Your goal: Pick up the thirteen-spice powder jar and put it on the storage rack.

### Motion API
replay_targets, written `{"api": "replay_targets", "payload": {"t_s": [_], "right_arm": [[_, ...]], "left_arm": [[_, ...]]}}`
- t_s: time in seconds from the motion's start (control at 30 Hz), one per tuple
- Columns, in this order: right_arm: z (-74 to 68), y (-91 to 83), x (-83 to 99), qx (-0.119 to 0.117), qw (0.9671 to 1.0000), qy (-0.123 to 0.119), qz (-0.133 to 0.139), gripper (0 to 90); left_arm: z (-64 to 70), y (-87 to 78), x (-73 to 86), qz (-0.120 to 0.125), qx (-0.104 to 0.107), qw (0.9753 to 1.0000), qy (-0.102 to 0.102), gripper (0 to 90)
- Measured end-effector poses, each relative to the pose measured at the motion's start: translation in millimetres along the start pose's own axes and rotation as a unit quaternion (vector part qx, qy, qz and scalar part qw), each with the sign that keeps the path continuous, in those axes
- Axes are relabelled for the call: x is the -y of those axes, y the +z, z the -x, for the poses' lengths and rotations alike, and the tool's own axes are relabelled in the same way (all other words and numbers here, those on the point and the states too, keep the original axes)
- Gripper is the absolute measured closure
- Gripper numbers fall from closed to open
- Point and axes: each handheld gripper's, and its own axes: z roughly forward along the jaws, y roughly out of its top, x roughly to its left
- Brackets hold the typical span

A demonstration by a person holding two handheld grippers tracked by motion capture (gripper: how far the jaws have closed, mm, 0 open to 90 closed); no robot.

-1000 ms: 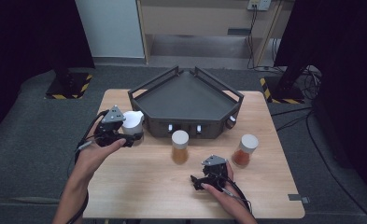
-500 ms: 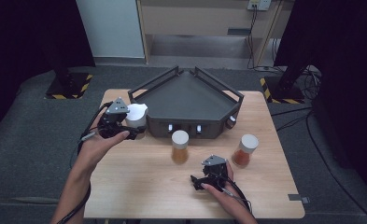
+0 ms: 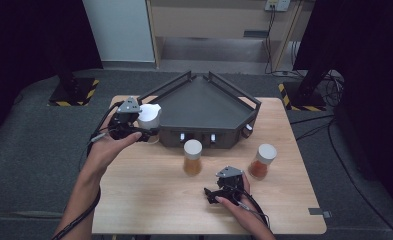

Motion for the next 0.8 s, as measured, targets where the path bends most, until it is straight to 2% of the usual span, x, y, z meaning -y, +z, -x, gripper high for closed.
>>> {"api": "replay_targets", "payload": {"t_s": [0.47,0.6,0.7,0.8], "right_arm": [[0.0,0.0,0.0,0.0,1.0,0.001,0.0,0.6],[0.1,-0.1,-0.1,0.0,1.0,0.0,0.0,0.6],[0.1,-0.1,-0.1,0.0,1.0,0.0,0.0,0.6],[0.2,-0.1,0.0,0.0,1.0,-0.001,0.0,0.6]], "left_arm": [[-9.9,17.2,-21.9,0.013,0.02,0.9996,0.015,29.2],[-11.7,23.7,-30.3,0.009,0.021,0.9995,0.021,29.2],[-15.3,28.0,-33.1,0.013,0.027,0.9994,0.018,29.2],[-14.8,30.9,-38.8,0.006,0.024,0.9993,0.028,29.2]]}}
